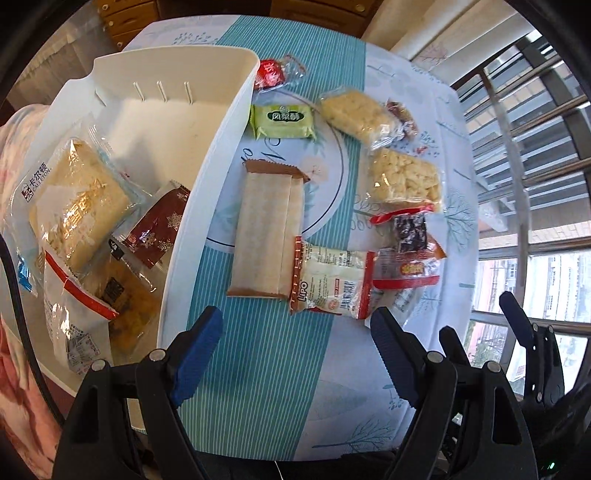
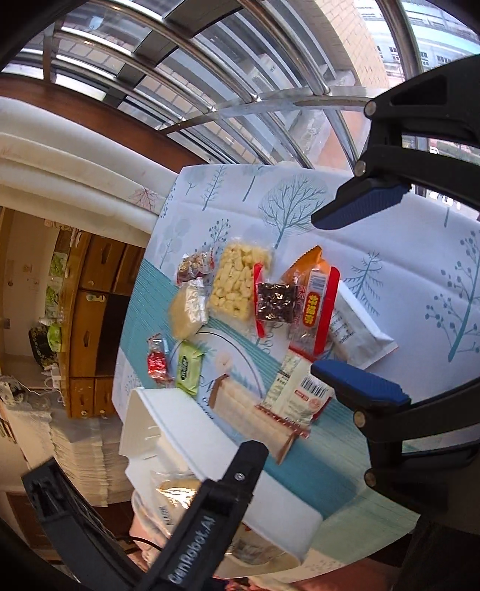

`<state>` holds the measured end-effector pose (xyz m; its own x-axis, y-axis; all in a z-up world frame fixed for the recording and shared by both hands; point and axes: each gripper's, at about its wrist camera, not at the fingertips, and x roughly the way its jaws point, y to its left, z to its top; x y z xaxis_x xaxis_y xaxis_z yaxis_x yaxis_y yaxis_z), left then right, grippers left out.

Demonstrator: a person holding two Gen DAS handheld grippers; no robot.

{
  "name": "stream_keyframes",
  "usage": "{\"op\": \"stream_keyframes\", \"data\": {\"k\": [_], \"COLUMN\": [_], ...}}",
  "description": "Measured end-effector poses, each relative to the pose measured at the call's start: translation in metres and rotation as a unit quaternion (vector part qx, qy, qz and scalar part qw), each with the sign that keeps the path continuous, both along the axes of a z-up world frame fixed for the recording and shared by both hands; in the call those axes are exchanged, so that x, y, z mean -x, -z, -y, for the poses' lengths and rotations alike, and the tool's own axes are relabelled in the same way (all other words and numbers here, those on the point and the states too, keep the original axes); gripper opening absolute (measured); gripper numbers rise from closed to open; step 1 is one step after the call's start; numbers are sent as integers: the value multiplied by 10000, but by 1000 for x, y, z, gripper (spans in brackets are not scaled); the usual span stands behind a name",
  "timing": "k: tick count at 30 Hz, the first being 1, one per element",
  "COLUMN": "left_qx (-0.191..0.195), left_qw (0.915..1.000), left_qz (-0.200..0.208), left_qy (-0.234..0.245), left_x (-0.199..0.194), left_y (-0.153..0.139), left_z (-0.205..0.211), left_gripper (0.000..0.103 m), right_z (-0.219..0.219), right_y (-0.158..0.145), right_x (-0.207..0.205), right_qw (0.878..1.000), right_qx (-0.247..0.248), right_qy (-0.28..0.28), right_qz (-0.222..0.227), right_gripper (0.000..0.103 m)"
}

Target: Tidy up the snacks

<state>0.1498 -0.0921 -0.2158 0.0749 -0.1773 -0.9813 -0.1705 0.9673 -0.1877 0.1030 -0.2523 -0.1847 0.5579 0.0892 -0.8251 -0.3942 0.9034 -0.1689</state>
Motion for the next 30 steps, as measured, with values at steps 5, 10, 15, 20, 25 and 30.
{"op": "stream_keyframes", "data": {"k": [5,10,15,20,25,30], "left_qx": [-211,-398,-547,-669,-977,-1366], "left_qw": [9997,9988,9976,9970,9942,9894], "left_qz": [-121,-263,-347,-257,-210,-162], "left_qy": [-61,-95,-232,-309,-399,-473], "left_x": [-12,-22,-30,-39,-49,-64], "left_y": [16,36,53,57,62,67], "left_z": [7,11,10,13,19,26], "left_gripper": [81,81,81,81,81,81], "right_z": [-6,-13,-12,-10,-10,-10], "right_y": [16,39,52,59,67,70], "right_x": [1,-1,-4,-13,-24,-33], "right_qw": [9986,9961,9970,9982,9986,9982], "right_qx": [234,511,357,93,-143,-391], "right_qy": [-441,-682,-649,-506,-402,-314], "right_qz": [164,220,243,310,319,342], "right_gripper": [73,73,73,73,73,73]}}
